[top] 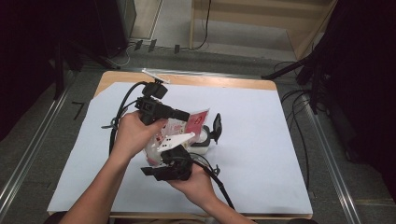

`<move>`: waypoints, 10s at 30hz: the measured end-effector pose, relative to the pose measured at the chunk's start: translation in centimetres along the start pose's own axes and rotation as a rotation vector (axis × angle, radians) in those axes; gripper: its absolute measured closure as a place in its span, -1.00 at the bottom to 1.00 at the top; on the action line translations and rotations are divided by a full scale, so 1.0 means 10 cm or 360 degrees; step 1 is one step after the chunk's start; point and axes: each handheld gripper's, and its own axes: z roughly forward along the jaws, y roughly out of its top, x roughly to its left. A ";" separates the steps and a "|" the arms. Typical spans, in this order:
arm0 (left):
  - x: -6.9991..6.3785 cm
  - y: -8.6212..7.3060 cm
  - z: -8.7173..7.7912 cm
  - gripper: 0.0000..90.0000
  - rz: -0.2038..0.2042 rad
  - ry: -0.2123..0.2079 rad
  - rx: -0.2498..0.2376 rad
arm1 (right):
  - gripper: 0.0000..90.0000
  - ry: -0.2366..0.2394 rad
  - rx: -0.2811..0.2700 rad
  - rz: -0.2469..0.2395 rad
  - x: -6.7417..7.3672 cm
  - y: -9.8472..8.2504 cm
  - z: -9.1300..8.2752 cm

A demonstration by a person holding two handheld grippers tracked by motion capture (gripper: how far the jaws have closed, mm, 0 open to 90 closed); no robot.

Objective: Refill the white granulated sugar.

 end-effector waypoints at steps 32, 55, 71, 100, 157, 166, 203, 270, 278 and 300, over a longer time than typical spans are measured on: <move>-0.12 -0.01 -0.02 0.92 0.0007 -0.0042 -0.0034 | 0.43 0.0062 -0.0029 -0.0024 0.00 -0.03 -0.02; -0.07 -0.02 -0.06 0.93 -0.0002 0.0004 -0.0070 | 0.43 0.0028 -0.0013 -0.0060 0.02 -0.01 -0.02; -0.05 -0.02 -0.05 0.92 0.0007 -0.0010 -0.0070 | 0.43 0.0023 -0.0003 -0.0045 0.03 -0.01 -0.02; -0.06 -0.03 -0.05 0.92 0.0003 0.0000 -0.0073 | 0.43 0.0017 -0.0003 -0.0053 0.02 -0.02 -0.02; 0.03 0.19 0.06 0.92 -0.0045 -0.0094 0.0110 | 0.43 0.0047 -0.0003 0.0007 -0.05 0.05 -0.07; -0.06 0.17 -0.01 0.90 -0.0010 -0.0044 0.0058 | 0.43 0.0057 -0.0025 -0.0010 -0.01 0.08 -0.06; -0.04 0.20 0.01 0.93 0.0020 0.0003 0.0041 | 0.43 0.0027 0.0011 -0.0025 -0.05 0.07 -0.09; -0.01 -0.06 0.03 0.81 0.0242 0.0055 0.0211 | 0.41 -0.0030 0.0048 -0.0290 0.04 -0.21 0.14; 0.04 -0.09 0.12 0.81 0.0262 0.0048 0.0229 | 0.41 -0.0048 0.0081 -0.0356 0.04 -0.29 0.19; 0.20 -0.15 0.15 0.99 0.0169 0.0043 0.0223 | 0.39 -0.0063 0.0182 -0.0405 -0.06 -0.43 0.27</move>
